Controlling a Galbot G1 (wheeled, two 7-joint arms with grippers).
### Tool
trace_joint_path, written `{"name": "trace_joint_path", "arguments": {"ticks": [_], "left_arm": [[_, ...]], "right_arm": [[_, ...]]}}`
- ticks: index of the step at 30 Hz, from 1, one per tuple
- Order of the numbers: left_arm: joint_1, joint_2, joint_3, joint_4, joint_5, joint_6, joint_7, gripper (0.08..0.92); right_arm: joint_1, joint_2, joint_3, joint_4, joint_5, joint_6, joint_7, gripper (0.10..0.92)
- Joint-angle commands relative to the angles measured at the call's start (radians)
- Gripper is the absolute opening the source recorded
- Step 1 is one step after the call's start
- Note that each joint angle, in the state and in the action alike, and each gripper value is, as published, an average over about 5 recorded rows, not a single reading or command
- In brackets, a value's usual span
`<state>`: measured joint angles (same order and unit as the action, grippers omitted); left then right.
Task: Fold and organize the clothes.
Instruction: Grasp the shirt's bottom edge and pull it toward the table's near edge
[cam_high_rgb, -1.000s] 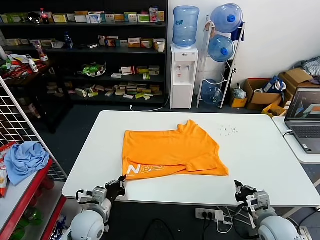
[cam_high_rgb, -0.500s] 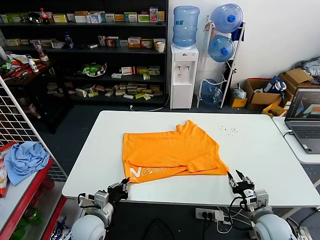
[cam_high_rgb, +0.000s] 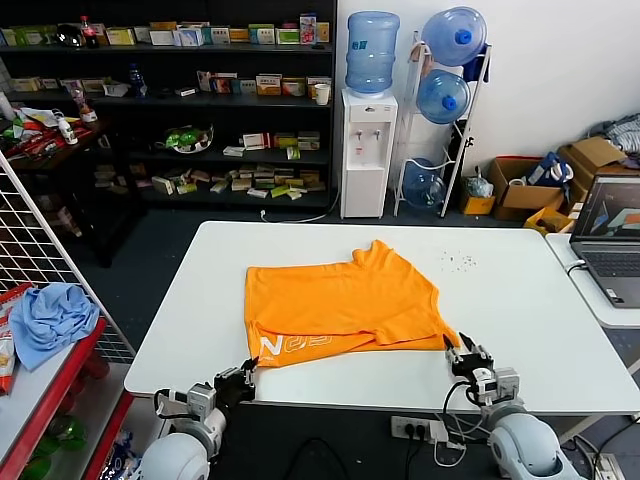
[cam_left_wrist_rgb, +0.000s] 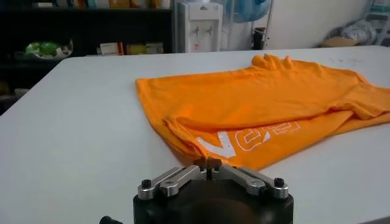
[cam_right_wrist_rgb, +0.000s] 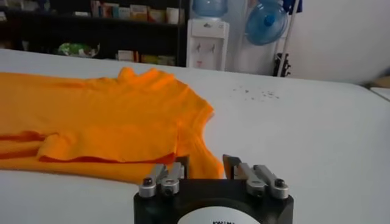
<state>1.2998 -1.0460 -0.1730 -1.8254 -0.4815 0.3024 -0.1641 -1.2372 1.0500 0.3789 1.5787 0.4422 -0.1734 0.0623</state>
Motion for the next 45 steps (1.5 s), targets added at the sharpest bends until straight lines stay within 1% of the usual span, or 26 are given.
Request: {"name": "trace_joint_path", "arguments": {"ticks": [1,5,8,13,23,28,32,35,41,45], "left_arm": [[0.006,0.003,0.000,-0.006,-0.001,-0.002,0.002,0.100],[0.016,0.004,-0.003,-0.013,-0.001,-0.006,0.006,0.100],[0.026,0.007,-0.005,-0.025,-0.001,-0.007,0.007,0.100],[0.050,0.029,-0.014,-0.059,-0.007,-0.006,0.008,0.100],[0.124,0.103,-0.023,-0.104,-0.009,-0.011,0.017,0.100],[0.169,0.131,-0.035,-0.130,-0.009,-0.010,0.018,0.100],[0.192,0.129,-0.038,-0.147,0.017,-0.004,0.016,0.100],[0.192,0.119,-0.038,-0.155,0.028,-0.002,0.011,0.133],[0.178,0.116,-0.051,-0.179,0.011,0.001,-0.002,0.295],[0.146,0.119,-0.066,-0.191,0.007,0.003,-0.004,0.417]], "right_arm": [[0.026,0.018,-0.021,-0.033,-0.037,-0.028,-0.010,0.302],[-0.013,0.009,-0.003,0.001,-0.035,-0.050,-0.003,0.189],[-0.050,-0.001,0.015,0.034,-0.029,-0.062,0.005,0.133],[-0.140,-0.029,0.053,0.132,-0.025,-0.084,0.034,0.125],[-0.396,-0.073,0.154,0.356,-0.041,-0.122,0.094,0.125],[-0.477,-0.078,0.191,0.413,-0.047,-0.128,0.104,0.125],[-0.491,-0.076,0.199,0.427,-0.049,-0.138,0.108,0.131],[-0.477,-0.075,0.196,0.428,-0.051,-0.149,0.105,0.182],[-0.458,-0.095,0.217,0.465,-0.023,-0.174,0.099,0.354],[-0.416,-0.130,0.248,0.504,0.061,-0.160,0.106,0.467]]}}
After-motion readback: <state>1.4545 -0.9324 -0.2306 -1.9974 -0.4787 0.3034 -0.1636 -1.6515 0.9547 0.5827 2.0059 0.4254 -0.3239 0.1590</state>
